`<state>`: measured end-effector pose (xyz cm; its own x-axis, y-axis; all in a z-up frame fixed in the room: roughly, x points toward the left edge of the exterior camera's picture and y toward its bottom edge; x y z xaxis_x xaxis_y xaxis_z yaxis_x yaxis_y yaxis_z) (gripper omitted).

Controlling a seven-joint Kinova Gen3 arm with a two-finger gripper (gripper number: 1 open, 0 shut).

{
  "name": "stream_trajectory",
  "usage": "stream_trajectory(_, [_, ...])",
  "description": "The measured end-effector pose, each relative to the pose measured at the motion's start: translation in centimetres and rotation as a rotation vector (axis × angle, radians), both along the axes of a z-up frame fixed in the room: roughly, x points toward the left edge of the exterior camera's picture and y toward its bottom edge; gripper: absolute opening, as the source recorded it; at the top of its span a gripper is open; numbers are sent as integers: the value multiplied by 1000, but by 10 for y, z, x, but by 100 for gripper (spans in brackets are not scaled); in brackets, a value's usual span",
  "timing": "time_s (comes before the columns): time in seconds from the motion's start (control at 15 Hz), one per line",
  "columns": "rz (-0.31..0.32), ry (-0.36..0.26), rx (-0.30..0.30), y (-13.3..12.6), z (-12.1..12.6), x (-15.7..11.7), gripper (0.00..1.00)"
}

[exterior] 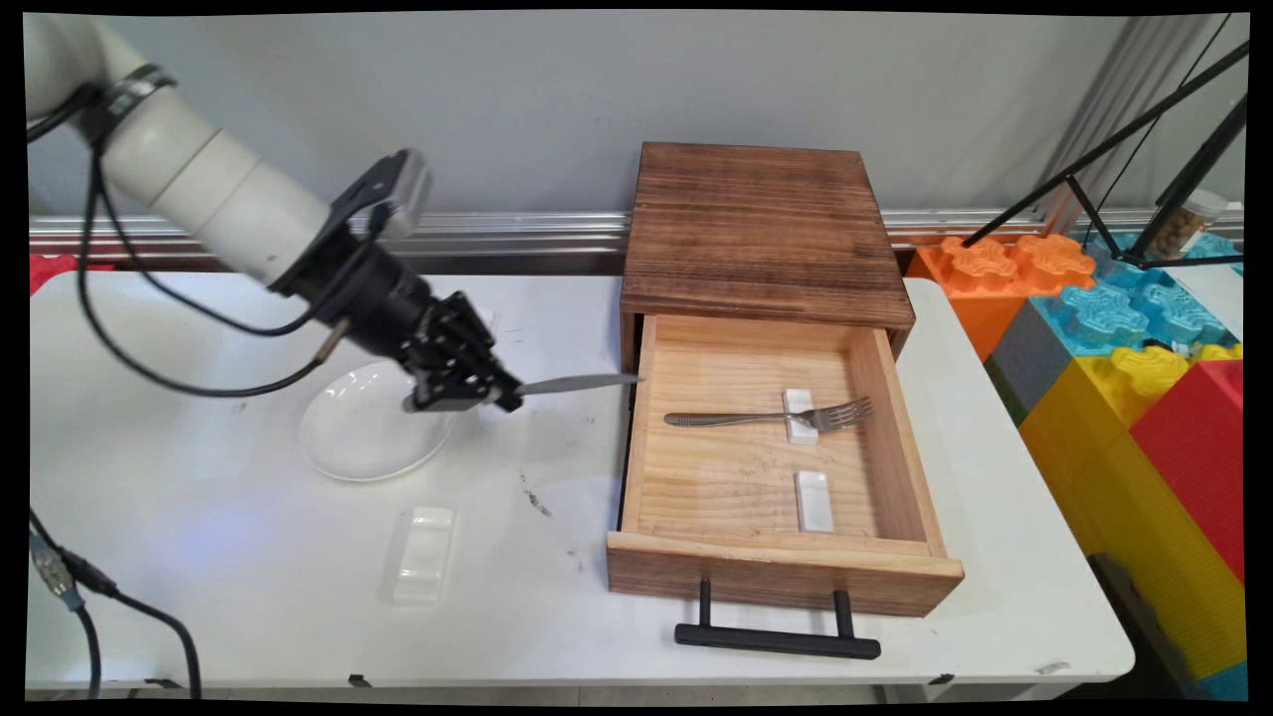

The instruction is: Place the picked object into the drawer

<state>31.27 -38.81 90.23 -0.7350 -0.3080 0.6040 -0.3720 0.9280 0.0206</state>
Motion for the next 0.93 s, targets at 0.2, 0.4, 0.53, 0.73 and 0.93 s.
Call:
stream_trajectory(0.2, [23,-2,6,-10,12,-33,0])
stream_trajectory(0.4, [27,-7,15,-15,20,-65,0])
stream_trajectory(0.53, [17,-9,22,-16,21,-85,0])
stream_trajectory(0.73, [-8,-8,29,-19,19,-115,0])
stream_trajectory(0.93, [-31,-12,25,-23,13,-139,0])
